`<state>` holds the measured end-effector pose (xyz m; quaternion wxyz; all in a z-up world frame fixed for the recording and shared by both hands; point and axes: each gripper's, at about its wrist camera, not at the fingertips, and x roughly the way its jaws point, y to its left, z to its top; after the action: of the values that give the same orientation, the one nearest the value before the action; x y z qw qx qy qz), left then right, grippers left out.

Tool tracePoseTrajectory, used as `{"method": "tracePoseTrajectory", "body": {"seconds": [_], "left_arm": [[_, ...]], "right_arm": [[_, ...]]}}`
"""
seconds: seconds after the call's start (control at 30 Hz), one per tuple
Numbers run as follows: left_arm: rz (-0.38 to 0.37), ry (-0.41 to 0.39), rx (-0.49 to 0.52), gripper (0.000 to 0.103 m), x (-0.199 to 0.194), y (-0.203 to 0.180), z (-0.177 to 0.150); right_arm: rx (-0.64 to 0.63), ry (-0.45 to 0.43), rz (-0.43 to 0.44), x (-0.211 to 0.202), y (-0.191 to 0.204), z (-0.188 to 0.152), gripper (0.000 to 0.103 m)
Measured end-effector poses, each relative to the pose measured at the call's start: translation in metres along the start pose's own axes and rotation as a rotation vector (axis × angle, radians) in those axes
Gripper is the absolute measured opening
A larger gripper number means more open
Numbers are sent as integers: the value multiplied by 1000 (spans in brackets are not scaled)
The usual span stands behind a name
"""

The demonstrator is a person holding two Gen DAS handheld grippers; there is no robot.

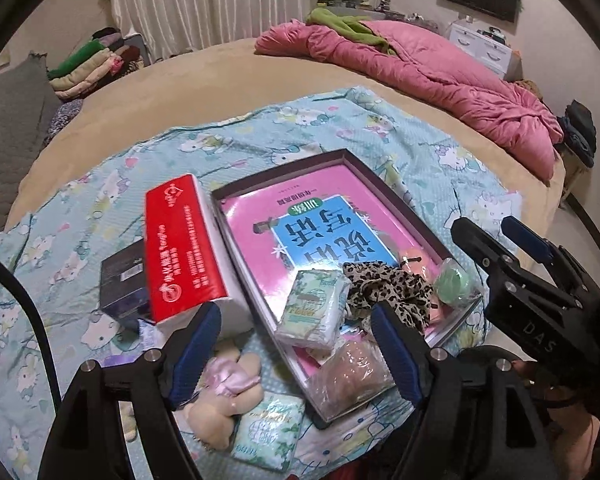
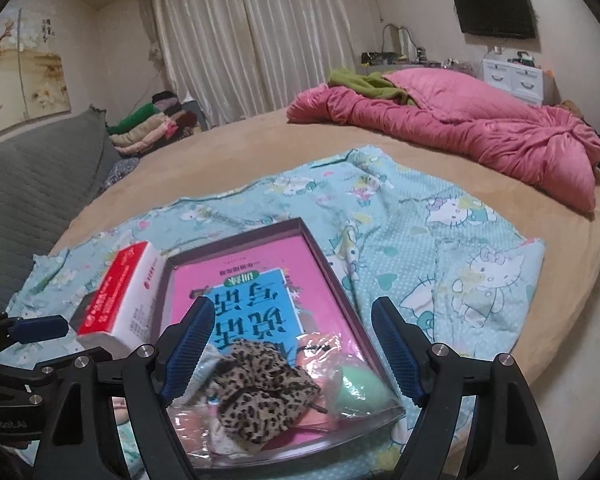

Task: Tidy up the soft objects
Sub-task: 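Withdraw both open grippers from the box, then move the left gripper to the cream plush bear while the right moves to the pink plush bear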

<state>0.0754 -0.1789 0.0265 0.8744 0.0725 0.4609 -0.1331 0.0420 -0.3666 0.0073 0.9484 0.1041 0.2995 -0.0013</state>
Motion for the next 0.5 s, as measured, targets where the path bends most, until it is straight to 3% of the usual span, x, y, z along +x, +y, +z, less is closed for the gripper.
{"method": "tracePoseTrajectory", "body": {"seconds": [0.5], "left_arm": [[9, -20, -67, 77, -26, 21, -9]], "right_arm": [[-42, 2, 34, -32, 29, 10, 82]]}}
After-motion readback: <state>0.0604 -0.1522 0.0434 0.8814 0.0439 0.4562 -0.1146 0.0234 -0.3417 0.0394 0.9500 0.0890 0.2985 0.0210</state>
